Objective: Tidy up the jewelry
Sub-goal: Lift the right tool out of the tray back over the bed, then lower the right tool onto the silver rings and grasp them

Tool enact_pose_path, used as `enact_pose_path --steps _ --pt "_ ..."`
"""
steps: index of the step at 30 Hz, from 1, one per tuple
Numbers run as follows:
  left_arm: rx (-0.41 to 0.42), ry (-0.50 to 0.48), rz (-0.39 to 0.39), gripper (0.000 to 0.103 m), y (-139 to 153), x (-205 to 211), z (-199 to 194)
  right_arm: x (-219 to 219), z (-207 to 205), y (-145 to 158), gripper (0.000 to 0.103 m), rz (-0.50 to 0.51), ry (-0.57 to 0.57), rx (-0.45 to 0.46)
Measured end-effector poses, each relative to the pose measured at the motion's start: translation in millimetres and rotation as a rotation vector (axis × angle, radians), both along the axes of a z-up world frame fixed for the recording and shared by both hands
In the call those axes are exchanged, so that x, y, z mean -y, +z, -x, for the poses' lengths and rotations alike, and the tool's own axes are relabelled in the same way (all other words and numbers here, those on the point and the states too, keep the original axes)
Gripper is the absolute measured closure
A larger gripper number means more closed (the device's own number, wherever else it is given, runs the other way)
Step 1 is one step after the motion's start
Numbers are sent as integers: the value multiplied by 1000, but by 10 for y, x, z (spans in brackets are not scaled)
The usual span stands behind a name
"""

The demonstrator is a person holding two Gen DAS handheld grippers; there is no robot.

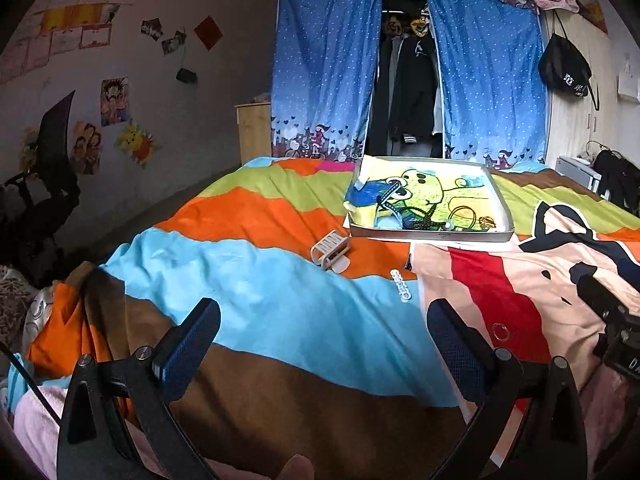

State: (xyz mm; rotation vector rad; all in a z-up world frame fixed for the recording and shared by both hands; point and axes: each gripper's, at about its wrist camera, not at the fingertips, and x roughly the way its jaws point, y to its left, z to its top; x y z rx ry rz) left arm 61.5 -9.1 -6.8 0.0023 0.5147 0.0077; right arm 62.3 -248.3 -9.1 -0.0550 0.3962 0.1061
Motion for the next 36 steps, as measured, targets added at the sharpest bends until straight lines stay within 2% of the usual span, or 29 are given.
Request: enact_pose_path --steps 9,15,19,22,34,36 --pt "-102 40 -1 2 -149 -81 -150 -16 -109 -112 0 6 -1 -77" --pt "-191 35 8 2 -250 -120 -313 42 -287 -220 0 -11 -27 -184" --pt "-299 -31 50 2 -350 -126 -507 149 -419 -302 0 -74 -28 -269" --pt "-349 -67 68 2 -383 -125 -655 234 -516 -366 0 -127 -26 -330" --pt "-436 -89 96 2 -568 -169 -1170 383 -887 -673 0 -270 -9 -534" --pt "-449 -100 112 2 -595 -174 -1196 392 -932 -723 5 -293 -4 -559"
